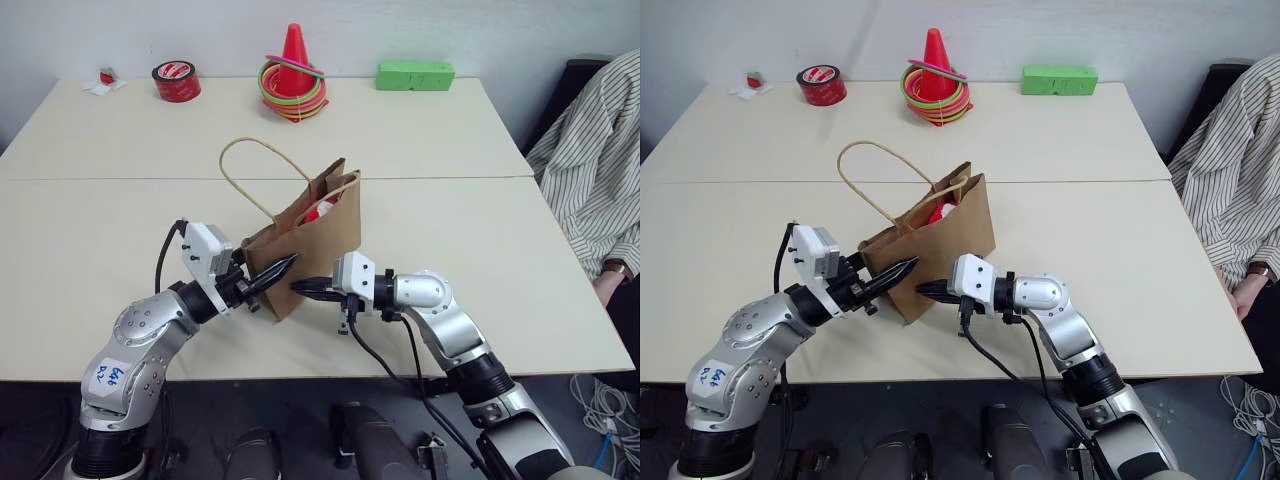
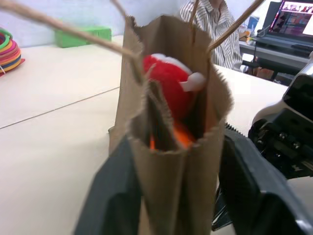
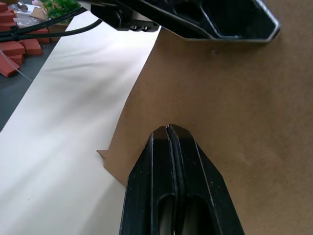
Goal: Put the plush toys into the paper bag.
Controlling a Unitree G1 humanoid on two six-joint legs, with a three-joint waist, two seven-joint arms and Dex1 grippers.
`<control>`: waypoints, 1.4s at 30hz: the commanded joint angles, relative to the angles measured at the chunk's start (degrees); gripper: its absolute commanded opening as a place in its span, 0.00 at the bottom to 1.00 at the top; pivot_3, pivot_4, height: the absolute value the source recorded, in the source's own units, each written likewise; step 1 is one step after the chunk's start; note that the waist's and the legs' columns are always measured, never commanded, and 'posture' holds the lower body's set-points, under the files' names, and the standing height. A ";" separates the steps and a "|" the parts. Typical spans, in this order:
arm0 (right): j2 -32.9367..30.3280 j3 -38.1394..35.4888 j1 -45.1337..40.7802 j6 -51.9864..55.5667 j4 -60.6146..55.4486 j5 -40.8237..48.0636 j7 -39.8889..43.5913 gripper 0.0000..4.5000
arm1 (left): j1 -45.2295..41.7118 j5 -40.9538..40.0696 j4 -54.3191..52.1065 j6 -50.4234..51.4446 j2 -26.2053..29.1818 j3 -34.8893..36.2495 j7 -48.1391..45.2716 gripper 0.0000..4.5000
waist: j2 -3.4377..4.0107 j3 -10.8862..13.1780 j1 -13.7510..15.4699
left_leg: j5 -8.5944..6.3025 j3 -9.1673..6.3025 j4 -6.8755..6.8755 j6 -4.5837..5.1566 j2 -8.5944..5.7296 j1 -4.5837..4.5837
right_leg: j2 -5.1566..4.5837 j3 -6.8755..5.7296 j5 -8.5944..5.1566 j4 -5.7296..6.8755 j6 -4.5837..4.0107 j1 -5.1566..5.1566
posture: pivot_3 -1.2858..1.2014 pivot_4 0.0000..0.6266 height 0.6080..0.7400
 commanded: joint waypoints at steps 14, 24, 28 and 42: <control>-29.81 -30.84 21.79 2.01 -12.58 20.12 15.37 0.00 | -23.77 -3.43 30.41 -12.32 14.79 -6.33 -55.22 0.01 | 0.01 0.01 2.54 | -0.05 0.06 0.02 0.09 -0.36 -0.05 | 0.03 -0.07 -0.01 -0.19 0.03 0.00 | 0.52 0.24 1.00; -29.40 -34.70 25.07 -3.51 -8.81 20.68 13.74 0.00 | -35.39 3.33 55.35 -30.50 15.36 -16.31 -60.47 0.01 | 0.01 0.01 2.22 | -0.03 0.07 0.04 0.10 -0.34 -0.04 | 0.04 0.02 0.02 -0.15 0.09 0.00 | 0.52 0.24 1.00; -27.58 -34.48 24.80 -1.00 -11.97 23.94 11.90 0.12 | -35.15 4.95 56.55 -31.39 15.80 -14.61 -59.10 0.13 | 0.01 0.01 2.24 | -0.03 0.07 0.05 0.10 -0.31 -0.03 | 0.01 0.01 0.01 -0.12 0.09 0.00 | 0.52 0.24 1.00; -38.16 -32.54 10.95 -3.87 6.09 22.56 28.01 0.99 | -2.87 3.84 37.24 -26.98 29.34 15.73 -40.97 0.89 | 0.08 0.05 1.14 | -0.11 0.23 0.05 0.18 0.10 0.02 | -0.04 -0.02 -0.05 -0.07 0.03 -0.06 | 0.52 0.24 1.00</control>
